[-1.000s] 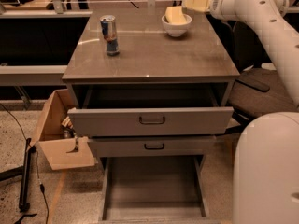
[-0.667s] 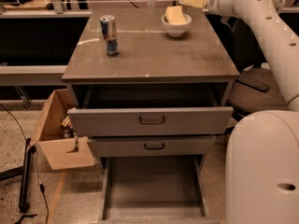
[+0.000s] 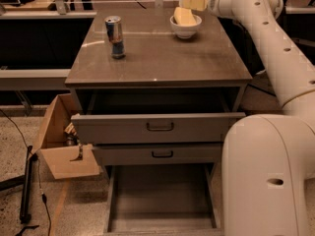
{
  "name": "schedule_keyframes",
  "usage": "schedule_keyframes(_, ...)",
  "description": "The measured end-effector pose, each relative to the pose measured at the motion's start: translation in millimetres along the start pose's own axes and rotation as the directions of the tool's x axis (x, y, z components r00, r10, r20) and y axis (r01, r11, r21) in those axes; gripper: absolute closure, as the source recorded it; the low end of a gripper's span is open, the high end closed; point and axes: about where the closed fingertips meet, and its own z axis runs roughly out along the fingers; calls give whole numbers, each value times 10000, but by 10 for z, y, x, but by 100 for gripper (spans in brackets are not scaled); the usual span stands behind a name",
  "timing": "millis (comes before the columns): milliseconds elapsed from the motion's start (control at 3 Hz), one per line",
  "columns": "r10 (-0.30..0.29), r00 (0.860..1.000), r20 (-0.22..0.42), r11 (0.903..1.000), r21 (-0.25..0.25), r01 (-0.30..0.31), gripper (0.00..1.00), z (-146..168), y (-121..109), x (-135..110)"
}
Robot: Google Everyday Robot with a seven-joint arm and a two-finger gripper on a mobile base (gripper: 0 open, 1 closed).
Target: Pick sponge from white bowl and place on counter
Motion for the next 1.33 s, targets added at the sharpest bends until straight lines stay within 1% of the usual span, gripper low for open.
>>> schedule_keyframes(333,-466,9986,264,9983,353,456,0,247,-18,71)
schedule_keyframes(667,-813,9938,757,9923,991,737,0,488,-113,92)
schedule_keyframes(1000,-1050,9888,1059,9850,1480,888,0,671,-139,74)
schedule_keyframes(1333,-1220,9887,866,9796,1707,1059,0,732,-103,42)
